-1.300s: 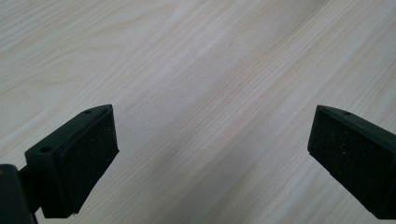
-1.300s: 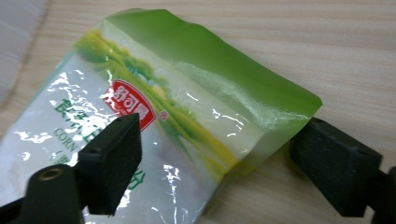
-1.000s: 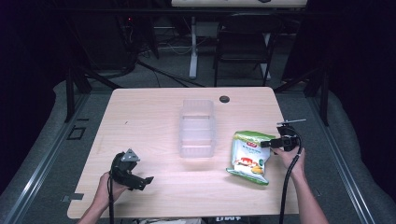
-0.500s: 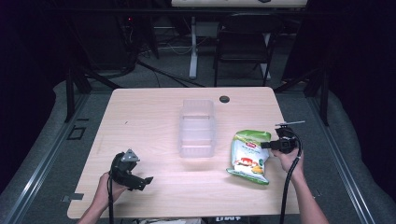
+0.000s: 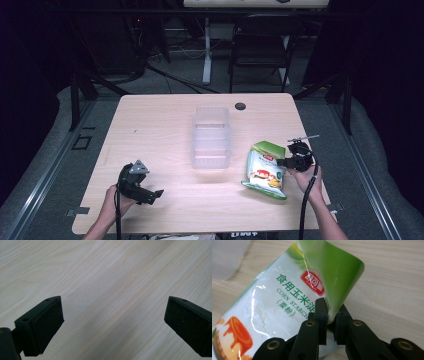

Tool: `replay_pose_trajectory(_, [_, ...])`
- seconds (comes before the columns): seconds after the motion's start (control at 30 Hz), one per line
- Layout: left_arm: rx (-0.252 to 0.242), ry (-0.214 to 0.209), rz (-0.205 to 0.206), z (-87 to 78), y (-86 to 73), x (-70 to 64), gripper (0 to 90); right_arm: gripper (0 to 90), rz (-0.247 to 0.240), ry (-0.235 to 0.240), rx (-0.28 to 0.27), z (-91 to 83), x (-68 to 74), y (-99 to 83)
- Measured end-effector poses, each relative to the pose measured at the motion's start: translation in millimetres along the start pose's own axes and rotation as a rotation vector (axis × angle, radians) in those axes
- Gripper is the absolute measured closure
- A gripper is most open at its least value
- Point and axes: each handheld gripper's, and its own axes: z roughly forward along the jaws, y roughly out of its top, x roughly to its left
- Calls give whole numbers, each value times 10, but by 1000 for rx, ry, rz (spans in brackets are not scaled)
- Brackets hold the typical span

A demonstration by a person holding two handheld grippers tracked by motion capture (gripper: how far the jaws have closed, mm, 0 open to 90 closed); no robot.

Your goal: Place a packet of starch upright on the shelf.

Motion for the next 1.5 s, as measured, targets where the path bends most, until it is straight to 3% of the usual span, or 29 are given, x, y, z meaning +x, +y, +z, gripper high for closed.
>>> replay_pose_trajectory(0.17, [5,1,3,6,3,3,21,828,-14,-6,10,-21,45,-33])
replay_pose_trajectory(0.37, [12,-4,8,19,9,-7,23,636,-12,47,-13,26,-64,39])
replay_pose_trajectory(0.5, [13,-3,9,24,7,-10,25,517,12,119,-31,95,-151,104])
replay_pose_trajectory(0.63, [13,8,11,29,6,-16,29,498,4,148,-26,179,-171,141])
replay_pose_trajectory(0.73, [12,9,10,30,6,-15,36,558,-11,148,-17,206,-161,149])
replay_pose_trajectory(0.77, [13,10,10,29,6,-17,37,655,-24,127,-15,223,-138,146])
replay_pose_trajectory(0.8, [14,9,11,28,6,-17,39,681,-30,125,-11,232,-134,142])
replay_pose_trajectory(1.03, [11,7,8,23,6,-18,38,848,-43,157,-5,216,-124,123])
replay_pose_trajectory(1.5, [3,6,3,8,-1,-3,34,883,-51,128,-6,63,-111,105])
